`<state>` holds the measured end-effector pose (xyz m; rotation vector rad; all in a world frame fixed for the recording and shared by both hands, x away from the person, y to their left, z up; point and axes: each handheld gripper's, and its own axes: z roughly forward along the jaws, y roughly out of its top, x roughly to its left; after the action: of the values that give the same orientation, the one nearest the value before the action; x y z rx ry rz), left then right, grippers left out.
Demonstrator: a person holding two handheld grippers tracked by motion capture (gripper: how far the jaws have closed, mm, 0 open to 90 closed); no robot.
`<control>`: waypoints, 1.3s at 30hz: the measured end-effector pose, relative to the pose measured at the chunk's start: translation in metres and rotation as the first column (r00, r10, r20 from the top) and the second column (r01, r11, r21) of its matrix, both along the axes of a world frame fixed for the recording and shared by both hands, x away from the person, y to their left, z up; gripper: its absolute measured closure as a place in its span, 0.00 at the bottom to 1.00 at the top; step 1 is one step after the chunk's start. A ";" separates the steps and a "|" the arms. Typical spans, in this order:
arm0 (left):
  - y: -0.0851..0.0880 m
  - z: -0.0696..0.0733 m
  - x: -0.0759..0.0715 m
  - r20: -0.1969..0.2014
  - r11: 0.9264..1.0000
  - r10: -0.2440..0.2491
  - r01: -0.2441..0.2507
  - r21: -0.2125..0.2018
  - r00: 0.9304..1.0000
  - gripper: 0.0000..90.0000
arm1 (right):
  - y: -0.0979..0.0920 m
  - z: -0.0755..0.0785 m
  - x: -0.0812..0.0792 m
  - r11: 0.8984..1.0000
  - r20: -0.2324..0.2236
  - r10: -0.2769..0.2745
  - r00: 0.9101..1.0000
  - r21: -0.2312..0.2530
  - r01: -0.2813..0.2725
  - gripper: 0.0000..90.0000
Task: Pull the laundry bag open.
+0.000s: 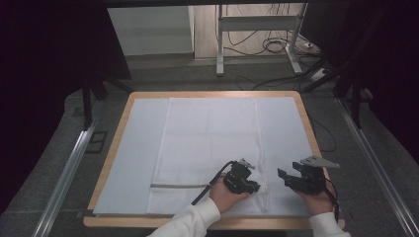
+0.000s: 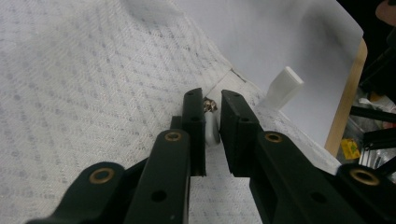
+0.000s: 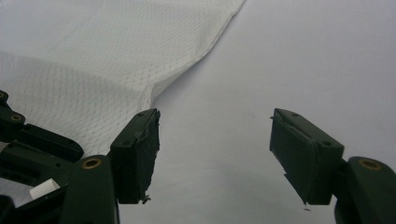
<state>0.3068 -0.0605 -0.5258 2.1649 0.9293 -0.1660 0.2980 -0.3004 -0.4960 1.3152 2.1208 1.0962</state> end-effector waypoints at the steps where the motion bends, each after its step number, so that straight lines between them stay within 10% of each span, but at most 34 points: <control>1: 0.000 0.000 0.000 0.002 1.000 0.000 0.000 0.002 1.000 0.88 | 0.000 0.000 0.000 1.000 0.000 0.000 1.000 0.000 0.000 0.36; 39: 0.021 0.021 0.005 0.009 0.997 -0.019 0.019 -0.075 1.000 0.96 | -0.002 0.001 0.000 1.000 0.004 -0.012 1.000 -0.002 0.012 0.36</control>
<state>0.3114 -0.0393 -0.5052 2.1044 0.8847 -0.1982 0.2979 -0.3022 -0.4953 1.3227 2.1081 1.0908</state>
